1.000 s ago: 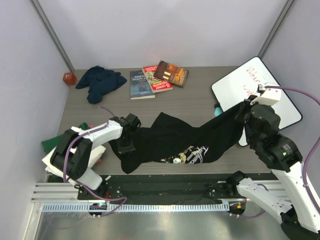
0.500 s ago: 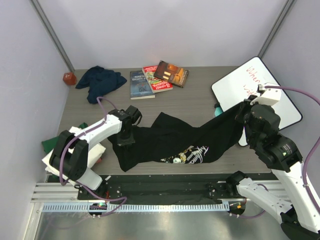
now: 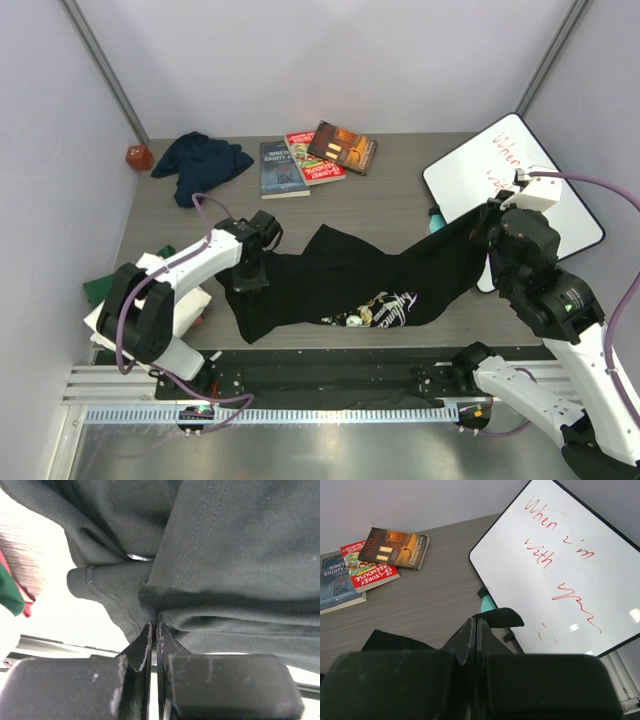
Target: Fold and stack the t-shirts
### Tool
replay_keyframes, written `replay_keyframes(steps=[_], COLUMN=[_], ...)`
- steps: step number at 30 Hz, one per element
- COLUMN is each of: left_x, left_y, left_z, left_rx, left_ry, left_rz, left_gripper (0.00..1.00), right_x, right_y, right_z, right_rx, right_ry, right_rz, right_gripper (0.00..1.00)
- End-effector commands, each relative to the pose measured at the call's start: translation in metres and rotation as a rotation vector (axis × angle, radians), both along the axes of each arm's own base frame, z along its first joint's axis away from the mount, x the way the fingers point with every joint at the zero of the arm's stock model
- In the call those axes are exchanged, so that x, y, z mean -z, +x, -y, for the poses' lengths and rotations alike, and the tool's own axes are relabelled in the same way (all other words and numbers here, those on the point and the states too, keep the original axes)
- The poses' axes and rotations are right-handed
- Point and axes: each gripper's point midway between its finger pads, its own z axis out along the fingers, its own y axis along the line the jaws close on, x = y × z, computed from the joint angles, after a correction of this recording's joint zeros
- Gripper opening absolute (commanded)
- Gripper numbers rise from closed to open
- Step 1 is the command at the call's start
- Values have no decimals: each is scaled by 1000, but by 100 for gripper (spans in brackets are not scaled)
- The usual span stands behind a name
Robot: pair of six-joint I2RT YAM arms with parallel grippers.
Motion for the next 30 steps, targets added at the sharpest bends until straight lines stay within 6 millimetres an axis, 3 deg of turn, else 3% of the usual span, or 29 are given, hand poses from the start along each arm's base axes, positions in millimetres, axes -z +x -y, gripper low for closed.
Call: replay_keyframes(steps=[1,3,8,13,15,16,18,21,24,29,30], left_x=[-34,-48,-109,-164,-177,-198,-217,-256,-276,-318,-337], left_y=[19,24,60,80,79,85,86,94,95,84,81], left_z=[-1,-12,-35,-66,-89,-100,-119,-109,-96,-90,-89], left_rx=[9,-6,-57,-111,-140,-167,-242,-252,-253,-252,-248], left_ry=[-17,15,1,9,46,62,73,-21,-111,-186,-205], left_rz=[100,119,274,396,399,450,490,596,632,749,801], left_gripper=[0,0,0,0,0,0,0,0,0,0,0], right_x=[-11,-12,-16,-29,-35,-42,-51,-72,-97,-132,-140], right_y=[5,5,3,0,0,-1,-4,-13,-25,-39,-42], right_z=[-2,-2,2,8,10,10,13,21,30,37,39], right_rx=[3,1,13,35,38,35,39,59,66,58,58], right_ry=[15,16,9,4,-6,-3,-12,3,39,53,60], right_rz=[41,43,55,80,87,99,113,159,224,295,310], right_gripper=[1,1,1,1,1,1,1,1,1,1,1])
